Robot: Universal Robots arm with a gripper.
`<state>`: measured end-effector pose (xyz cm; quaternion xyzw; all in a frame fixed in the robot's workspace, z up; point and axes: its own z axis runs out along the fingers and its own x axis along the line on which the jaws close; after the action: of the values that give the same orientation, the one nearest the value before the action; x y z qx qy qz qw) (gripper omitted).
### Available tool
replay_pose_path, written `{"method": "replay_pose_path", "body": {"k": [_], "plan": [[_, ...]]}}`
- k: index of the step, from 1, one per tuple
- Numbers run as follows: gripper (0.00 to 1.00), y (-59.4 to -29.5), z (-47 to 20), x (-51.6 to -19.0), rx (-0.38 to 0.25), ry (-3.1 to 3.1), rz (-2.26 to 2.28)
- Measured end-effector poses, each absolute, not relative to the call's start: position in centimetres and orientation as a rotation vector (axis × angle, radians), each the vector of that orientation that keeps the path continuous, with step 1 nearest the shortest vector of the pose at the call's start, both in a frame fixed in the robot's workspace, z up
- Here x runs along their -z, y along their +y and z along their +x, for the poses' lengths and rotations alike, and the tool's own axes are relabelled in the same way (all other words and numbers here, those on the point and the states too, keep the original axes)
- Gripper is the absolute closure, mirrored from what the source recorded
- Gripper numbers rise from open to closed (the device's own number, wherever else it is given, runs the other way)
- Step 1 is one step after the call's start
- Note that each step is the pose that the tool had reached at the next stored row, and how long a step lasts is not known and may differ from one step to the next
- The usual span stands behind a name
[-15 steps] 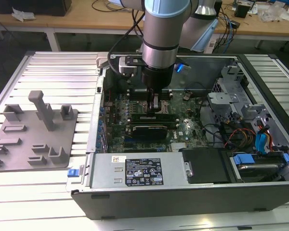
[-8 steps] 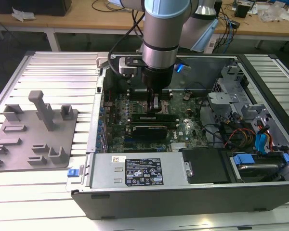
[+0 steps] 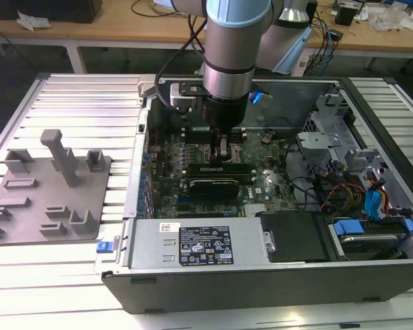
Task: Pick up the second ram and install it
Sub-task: 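Insert the second ram into the second slot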
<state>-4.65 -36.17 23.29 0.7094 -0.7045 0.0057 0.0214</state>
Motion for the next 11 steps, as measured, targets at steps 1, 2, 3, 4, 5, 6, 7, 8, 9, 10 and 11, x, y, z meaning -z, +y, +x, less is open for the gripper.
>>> {"method": "replay_pose_path", "body": {"k": [1, 2, 3, 4, 5, 6, 7, 8, 9, 10, 11], "plan": [[0.91, -36.17, -4.65, -23.23, -0.018, -2.183, 2.199], [0.91, -36.18, -4.66, -23.21, -0.018, -2.183, 2.199], [0.91, -36.18, -4.66, -23.18, -0.018, -2.183, 2.199], [0.91, -36.17, -4.67, -23.06, -0.018, -2.183, 2.199], [0.91, -36.18, -4.68, -22.92, -0.018, -2.183, 2.199], [0.91, -36.18, -4.68, -22.93, -0.018, -2.183, 2.199], [0.91, -36.17, -4.67, -22.86, -0.018, -2.183, 2.199], [0.91, -36.18, -4.68, -22.78, -0.018, -2.183, 2.199], [0.91, -36.18, -4.68, -22.77, -0.018, -2.183, 2.198], [0.91, -36.18, -4.68, -22.76, -0.018, -2.183, 2.198], [0.89, -36.16, -4.66, -22.73, -0.017, -2.184, 2.2]]}}
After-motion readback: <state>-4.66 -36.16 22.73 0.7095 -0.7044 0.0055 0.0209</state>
